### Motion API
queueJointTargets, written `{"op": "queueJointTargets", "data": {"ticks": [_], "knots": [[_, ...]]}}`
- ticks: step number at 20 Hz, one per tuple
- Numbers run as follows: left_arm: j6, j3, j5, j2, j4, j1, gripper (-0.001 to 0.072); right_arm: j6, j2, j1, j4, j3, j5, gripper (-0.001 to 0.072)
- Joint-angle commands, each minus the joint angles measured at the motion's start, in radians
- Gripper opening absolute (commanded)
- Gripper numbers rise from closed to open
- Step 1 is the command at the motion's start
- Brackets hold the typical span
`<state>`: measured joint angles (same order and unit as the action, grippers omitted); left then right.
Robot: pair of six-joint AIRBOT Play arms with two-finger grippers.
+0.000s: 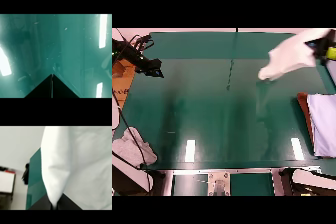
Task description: Fold the shirts.
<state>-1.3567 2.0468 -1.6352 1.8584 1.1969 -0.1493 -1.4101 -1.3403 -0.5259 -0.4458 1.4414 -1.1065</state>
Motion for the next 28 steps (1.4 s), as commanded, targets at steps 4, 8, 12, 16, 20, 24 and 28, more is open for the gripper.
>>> {"op": "queueJointTargets", "data": {"ticks": [4,8,12,16,20,24,28], "knots": [[-0.007,0.000,0.002,0.000,0.000,0.000,0.0024,-0.117,0.134,-0.483,-0.216,0.002,-0.169,0.0011],[-0.006,0.000,0.000,0.000,-0.001,0.000,0.0024,-0.234,0.209,-0.633,-0.382,-0.050,-0.271,0.0012],[-0.003,0.000,-0.009,0.000,-0.017,0.000,0.0023,-0.321,0.354,-0.733,-0.533,-0.268,-0.272,0.0012],[-0.003,0.000,-0.017,0.000,-0.052,0.000,0.0024,-0.371,0.463,-0.811,-0.674,-0.544,-0.271,0.0012],[-0.003,0.000,-0.018,0.000,-0.078,0.000,0.0024,-0.371,0.471,-0.865,-0.797,-0.686,-0.245,0.0013],[-0.003,0.000,-0.016,0.000,-0.080,0.000,0.0024,-0.366,0.469,-0.869,-0.882,-0.691,-0.195,0.0673],[0.000,0.000,-0.031,0.000,-0.137,0.000,0.0023,-0.364,0.468,-0.867,-0.872,-0.581,-0.290,0.0689]]}}
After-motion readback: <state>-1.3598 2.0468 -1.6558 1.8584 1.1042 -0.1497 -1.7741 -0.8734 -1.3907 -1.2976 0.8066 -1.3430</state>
